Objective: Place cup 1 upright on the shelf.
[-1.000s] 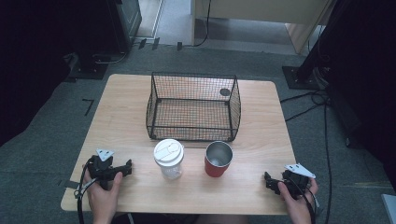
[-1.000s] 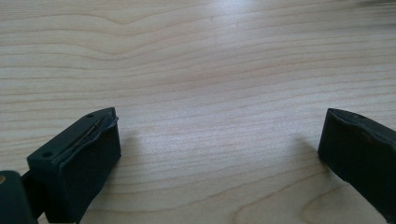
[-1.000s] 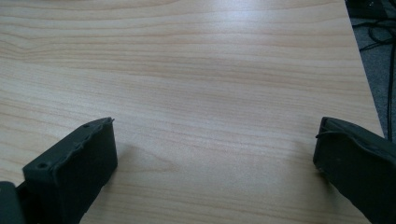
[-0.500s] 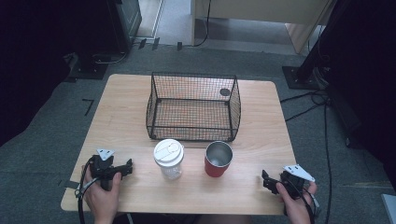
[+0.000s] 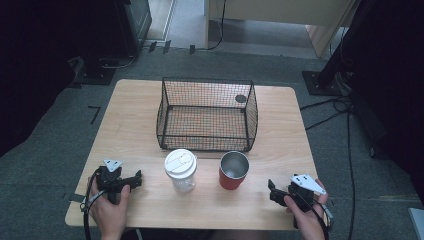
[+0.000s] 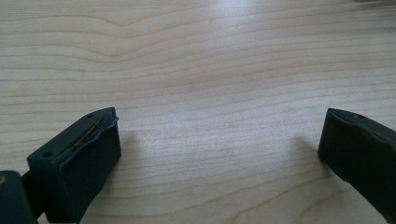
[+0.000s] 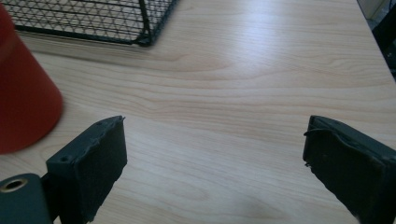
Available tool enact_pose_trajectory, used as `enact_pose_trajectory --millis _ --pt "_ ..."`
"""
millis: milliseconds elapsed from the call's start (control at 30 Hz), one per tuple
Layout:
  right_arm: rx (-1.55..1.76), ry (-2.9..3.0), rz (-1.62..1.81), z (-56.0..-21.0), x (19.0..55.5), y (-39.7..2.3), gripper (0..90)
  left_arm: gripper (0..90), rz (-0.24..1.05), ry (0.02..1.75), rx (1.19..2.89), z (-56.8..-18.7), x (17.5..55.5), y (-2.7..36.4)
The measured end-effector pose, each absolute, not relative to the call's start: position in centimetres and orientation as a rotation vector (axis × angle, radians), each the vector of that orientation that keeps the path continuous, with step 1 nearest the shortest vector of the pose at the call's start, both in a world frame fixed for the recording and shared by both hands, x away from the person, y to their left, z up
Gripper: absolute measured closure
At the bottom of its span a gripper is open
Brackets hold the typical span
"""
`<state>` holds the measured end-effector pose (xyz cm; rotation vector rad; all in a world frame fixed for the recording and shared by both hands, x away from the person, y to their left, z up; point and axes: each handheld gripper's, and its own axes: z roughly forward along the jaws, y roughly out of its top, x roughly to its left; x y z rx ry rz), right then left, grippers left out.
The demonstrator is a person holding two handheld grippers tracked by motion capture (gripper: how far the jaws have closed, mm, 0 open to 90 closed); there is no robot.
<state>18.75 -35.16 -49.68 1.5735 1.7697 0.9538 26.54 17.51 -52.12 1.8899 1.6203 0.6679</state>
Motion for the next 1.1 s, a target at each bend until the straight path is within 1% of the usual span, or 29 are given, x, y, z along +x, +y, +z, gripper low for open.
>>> enact_pose_trajectory --millis 467,1100 --pt "1.492 1.836 1.005 -49.0 18.9 -31.5 4.8 0.0 0.668 1.62 1.889 -52.1 26.5 17.5" --pt "1.422 1.893 1.071 -48.5 19.2 -28.8 4.8 0.0 0.668 1.62 1.89 -52.1 26.5 17.5"
